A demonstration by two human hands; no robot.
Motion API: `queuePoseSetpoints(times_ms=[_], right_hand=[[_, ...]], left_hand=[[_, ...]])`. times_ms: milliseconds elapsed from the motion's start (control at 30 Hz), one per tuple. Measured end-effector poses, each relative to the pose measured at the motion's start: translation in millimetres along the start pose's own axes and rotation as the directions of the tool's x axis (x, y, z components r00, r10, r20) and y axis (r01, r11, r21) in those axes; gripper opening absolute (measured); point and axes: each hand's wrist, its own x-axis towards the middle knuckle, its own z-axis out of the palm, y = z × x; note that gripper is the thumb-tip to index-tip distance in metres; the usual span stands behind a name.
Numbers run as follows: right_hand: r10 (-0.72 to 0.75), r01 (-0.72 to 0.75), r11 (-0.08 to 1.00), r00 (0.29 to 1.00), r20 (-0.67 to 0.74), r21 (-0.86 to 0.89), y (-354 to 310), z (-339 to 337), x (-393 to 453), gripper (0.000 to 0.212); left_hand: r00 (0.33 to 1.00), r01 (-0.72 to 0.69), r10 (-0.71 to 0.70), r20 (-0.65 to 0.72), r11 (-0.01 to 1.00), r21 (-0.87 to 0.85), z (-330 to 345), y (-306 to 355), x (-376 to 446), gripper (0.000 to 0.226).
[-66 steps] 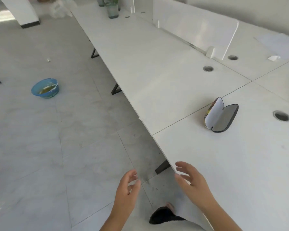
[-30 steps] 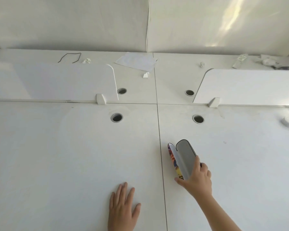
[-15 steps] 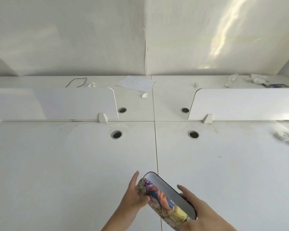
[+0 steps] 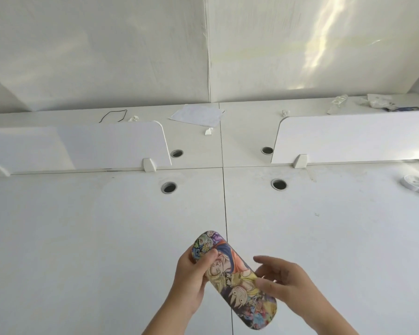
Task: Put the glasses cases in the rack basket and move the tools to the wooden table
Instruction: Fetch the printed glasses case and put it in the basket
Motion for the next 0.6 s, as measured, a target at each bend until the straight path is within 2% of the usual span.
queuePoseSetpoints(times_ms=[67, 100, 167, 233, 300, 367, 433, 500, 600], right_hand=[[0.028, -0.027, 0.999, 0.998, 0.062, -0.023, 2.5, 3.1, 0.0, 0.047], [0.048, -0.048, 0.999, 0.991, 0.129, -0.004, 2.0, 4.5, -1.2, 0.051], [0.096, -0.133, 0.985, 0.954, 0.285, 0.111, 1.3, 6.4, -4.7, 0.050], [0.081, -0.203, 0.941, 0.911, 0.403, 0.270, 4.8, 8.1, -8.2, 0.044], [0.071, -0.263, 0.876, 0.900, 0.430, 0.405, 11.2, 9.1, -13.8, 0.061], [0.102, -0.293, 0.821, 0.920, 0.379, 0.491, 23.8, 10.4, -20.8, 0.073], [0.175, -0.319, 0.791, 0.936, 0.306, 0.523, 37.0, 12.5, -31.5, 0.060], [0.305, -0.349, 0.786, 0.937, 0.170, 0.511, 52.8, 13.7, -45.1, 0.047], [0.410, -0.332, 0.817, 0.909, -0.070, 0.472, 75.3, 18.7, -73.6, 0.040]], left_hand=[[0.999, 0.028, -0.029, -0.038, 0.999, -0.033, -1.2, -7.4, -4.2, 0.039], [0.999, 0.030, -0.032, -0.040, 0.998, -0.051, -1.9, -9.8, -6.0, 0.044], [0.999, 0.030, -0.031, -0.009, 0.997, -0.075, -2.0, -12.6, -8.0, 0.065], [0.999, 0.024, -0.020, 0.050, 0.998, -0.064, -1.6, -15.0, -8.1, 0.080], [0.994, 0.021, -0.024, 0.107, 0.999, 0.030, -0.4, -15.1, -8.2, 0.083], [0.991, 0.001, -0.032, 0.130, 0.974, 0.227, -0.4, -17.5, -8.4, 0.077], [0.991, -0.025, -0.033, 0.129, 0.904, 0.427, -0.4, -24.3, -7.7, 0.057], [0.996, -0.016, -0.036, 0.085, 0.840, 0.543, 0.2, -39.0, -6.1, 0.032], [0.993, 0.012, -0.084, 0.083, 0.771, 0.636, -0.6, -70.4, -6.8, 0.022]])
